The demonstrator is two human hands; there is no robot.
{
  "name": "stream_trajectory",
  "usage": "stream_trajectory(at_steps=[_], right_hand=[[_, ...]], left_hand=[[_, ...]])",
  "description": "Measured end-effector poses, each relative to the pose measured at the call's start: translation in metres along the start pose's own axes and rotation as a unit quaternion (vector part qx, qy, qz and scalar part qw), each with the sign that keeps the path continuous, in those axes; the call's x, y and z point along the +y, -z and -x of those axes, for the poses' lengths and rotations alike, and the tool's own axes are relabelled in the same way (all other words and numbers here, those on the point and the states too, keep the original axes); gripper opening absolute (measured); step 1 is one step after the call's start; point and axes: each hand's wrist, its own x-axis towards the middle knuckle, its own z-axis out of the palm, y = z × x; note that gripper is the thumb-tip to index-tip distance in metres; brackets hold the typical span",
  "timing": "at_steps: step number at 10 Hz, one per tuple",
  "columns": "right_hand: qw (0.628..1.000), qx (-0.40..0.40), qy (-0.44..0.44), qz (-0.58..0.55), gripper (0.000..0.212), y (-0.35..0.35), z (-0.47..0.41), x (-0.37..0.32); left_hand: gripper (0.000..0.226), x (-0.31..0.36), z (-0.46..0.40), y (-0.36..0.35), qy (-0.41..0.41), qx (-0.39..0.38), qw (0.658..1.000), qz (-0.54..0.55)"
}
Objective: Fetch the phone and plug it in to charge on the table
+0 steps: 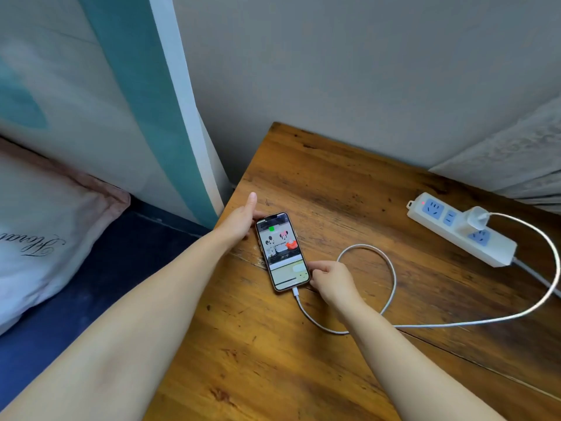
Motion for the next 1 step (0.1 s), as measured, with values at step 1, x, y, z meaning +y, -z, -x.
stream_trajectory(at_steps=[1], right_hand=[[0.999,0.017,-0.015,-0.044,0.04,0.0168,0.0119,0.0142]], left_hand=[[0.073,-0.0146,0.0021,-0.0028,-0.011,0.025,1.0,0.006]])
